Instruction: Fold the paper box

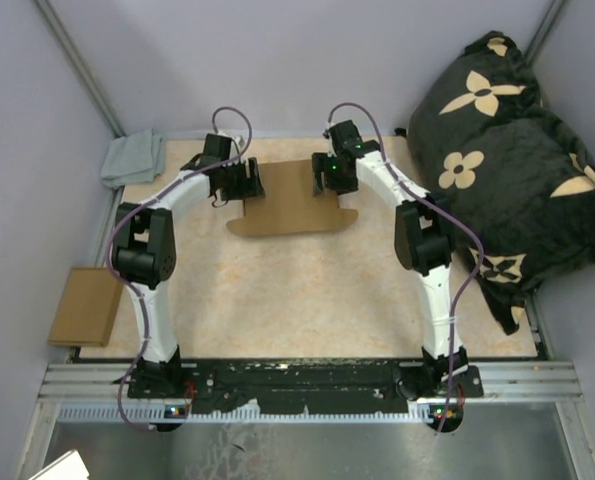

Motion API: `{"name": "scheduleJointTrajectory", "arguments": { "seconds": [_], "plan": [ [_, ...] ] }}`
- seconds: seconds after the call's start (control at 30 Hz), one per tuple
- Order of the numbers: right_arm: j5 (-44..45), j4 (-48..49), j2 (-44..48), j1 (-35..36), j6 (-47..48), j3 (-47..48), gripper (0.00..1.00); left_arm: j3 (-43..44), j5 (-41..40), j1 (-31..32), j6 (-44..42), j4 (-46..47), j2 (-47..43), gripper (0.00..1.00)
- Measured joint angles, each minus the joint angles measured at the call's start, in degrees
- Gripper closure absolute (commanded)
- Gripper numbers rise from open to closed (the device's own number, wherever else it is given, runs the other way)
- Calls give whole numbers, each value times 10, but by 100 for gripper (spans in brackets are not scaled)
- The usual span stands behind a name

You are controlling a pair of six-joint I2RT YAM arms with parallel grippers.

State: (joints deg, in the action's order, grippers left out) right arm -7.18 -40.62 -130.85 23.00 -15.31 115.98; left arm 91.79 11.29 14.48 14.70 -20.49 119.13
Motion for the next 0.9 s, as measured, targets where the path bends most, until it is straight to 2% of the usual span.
{"name": "scheduleJointTrajectory", "arguments": {
  "seconds": [0.23,0.4,0.63,0.73,0.9],
  "plan": [
    [30,3,24,-6,-4,-24,20,-44,-56,-9,0,-19,-61,16],
    [48,3,101,-15,3,-88,19,-87,-77,-28,-6,-28,-149,16],
    [15,26,242,-20,18,-246,19,-254,-19,-31,-13,19,-291,17],
    [-6,37,252,-20,23,-279,19,-306,10,-27,-15,39,-289,17],
    [-33,44,252,-20,27,-303,20,-314,31,-19,-15,57,-268,18]
  ]
}}
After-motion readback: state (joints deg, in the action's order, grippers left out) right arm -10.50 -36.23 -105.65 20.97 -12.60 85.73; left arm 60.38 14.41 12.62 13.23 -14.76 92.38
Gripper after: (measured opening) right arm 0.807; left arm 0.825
